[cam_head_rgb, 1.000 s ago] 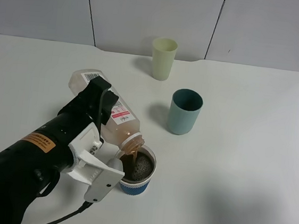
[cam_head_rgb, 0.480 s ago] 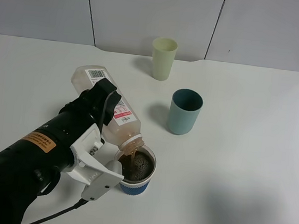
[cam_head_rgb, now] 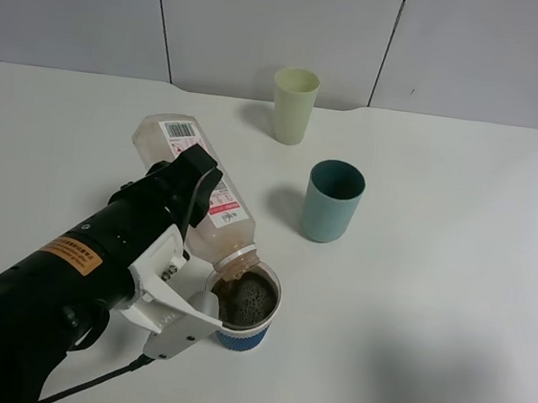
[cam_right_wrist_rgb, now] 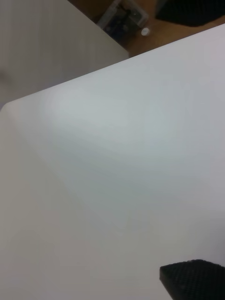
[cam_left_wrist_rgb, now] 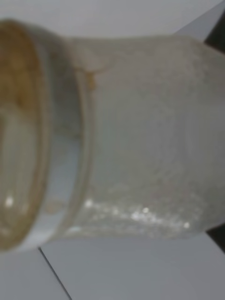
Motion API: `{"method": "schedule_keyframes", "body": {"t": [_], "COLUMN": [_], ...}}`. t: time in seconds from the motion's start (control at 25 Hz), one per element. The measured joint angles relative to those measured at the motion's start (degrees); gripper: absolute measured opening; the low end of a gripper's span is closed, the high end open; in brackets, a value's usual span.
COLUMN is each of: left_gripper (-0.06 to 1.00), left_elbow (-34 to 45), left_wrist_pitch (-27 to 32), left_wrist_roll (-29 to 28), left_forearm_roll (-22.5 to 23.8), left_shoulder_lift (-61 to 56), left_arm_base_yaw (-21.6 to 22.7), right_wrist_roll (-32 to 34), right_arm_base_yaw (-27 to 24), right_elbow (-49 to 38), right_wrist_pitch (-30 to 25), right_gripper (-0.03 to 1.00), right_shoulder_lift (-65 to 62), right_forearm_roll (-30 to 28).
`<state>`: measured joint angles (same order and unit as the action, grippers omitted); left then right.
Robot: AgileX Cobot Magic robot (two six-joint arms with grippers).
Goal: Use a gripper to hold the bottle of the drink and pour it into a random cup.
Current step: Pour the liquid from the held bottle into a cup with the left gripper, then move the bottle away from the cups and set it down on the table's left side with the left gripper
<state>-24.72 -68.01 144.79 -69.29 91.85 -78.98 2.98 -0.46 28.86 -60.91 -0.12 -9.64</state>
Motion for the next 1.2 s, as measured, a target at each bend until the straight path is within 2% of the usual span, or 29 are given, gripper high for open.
{"method": "schedule_keyframes", "body": {"t": [0.2, 0.32, 0.48, 0.76, 0.88, 1.04, 1.2], "left_gripper": [0.32, 0.32, 0.32, 0.32, 0.32, 0.32, 0.32], "left_elbow": [0.0, 0.0, 0.0, -0.82, -2.15, -3.57, -3.77], "left_wrist_pitch": [0.0, 0.0, 0.44, 2.23, 3.65, 8.22, 15.23], "left_wrist_roll": [-2.31, -6.52, -14.9, -36.25, -46.58, -58.05, -70.49], "left_forearm_roll": [0.07, -0.32, -2.27, -3.87, -3.81, -2.37, 4.91], "left_shoulder_lift": [0.0, 0.0, 0.0, -1.68, -3.68, -6.46, -9.92], "left_arm_base_yaw": [0.0, 0.0, 0.0, 0.22, 2.21, 7.68, 15.02], "right_wrist_roll": [0.0, 0.0, 0.0, 0.0, 0.0, 0.0, 0.0], "right_arm_base_yaw": [0.0, 0.0, 0.0, 0.0, 0.0, 0.0, 0.0], "right_elbow": [0.0, 0.0, 0.0, 0.0, 0.0, 0.0, 0.0], "right_wrist_pitch": [0.0, 0.0, 0.0, 0.0, 0.0, 0.0, 0.0], "right_gripper": [0.99, 0.99, 0.99, 0.99, 0.99, 0.99, 0.99], "right_shoulder_lift": [0.0, 0.0, 0.0, 0.0, 0.0, 0.0, 0.0], "right_forearm_roll": [0.0, 0.0, 0.0, 0.0, 0.0, 0.0, 0.0]}}
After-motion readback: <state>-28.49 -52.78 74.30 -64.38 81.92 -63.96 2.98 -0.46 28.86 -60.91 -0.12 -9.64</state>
